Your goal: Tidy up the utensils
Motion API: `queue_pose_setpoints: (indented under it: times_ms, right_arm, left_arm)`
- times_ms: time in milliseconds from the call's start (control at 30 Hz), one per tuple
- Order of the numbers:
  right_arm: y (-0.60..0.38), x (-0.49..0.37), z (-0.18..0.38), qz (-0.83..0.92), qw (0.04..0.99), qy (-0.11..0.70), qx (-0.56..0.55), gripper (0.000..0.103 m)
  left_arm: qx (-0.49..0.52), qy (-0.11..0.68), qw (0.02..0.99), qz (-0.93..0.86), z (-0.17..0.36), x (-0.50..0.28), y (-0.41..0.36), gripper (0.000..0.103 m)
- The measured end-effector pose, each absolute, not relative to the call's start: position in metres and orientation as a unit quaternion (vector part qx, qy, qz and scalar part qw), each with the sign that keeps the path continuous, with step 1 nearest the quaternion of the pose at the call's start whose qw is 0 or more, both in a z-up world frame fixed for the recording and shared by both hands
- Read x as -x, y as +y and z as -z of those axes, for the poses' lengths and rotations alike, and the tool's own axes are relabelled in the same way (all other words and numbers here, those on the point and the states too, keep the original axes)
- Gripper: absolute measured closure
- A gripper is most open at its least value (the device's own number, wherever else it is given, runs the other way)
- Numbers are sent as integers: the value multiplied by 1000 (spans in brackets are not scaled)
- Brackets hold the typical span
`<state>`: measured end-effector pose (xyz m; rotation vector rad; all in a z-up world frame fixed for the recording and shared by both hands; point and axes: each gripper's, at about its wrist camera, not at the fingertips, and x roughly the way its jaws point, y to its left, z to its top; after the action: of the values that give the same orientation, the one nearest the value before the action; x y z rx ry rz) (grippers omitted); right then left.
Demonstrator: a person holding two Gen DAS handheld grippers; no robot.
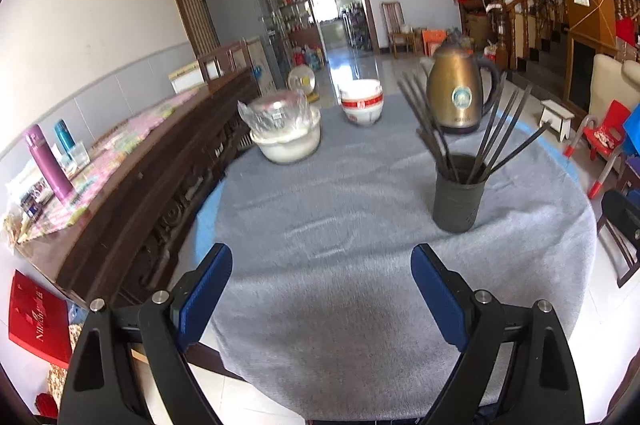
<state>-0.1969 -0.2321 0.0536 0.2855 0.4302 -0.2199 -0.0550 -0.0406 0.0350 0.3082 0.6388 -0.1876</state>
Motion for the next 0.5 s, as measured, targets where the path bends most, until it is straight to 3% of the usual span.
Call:
queue_pose_setpoints:
  times_ms: [500]
  right_arm:
    - [-257,113,-14,97,946,273,-145,27]
  left_arm:
    - [-126,382,911,92,18,-19,-60,12]
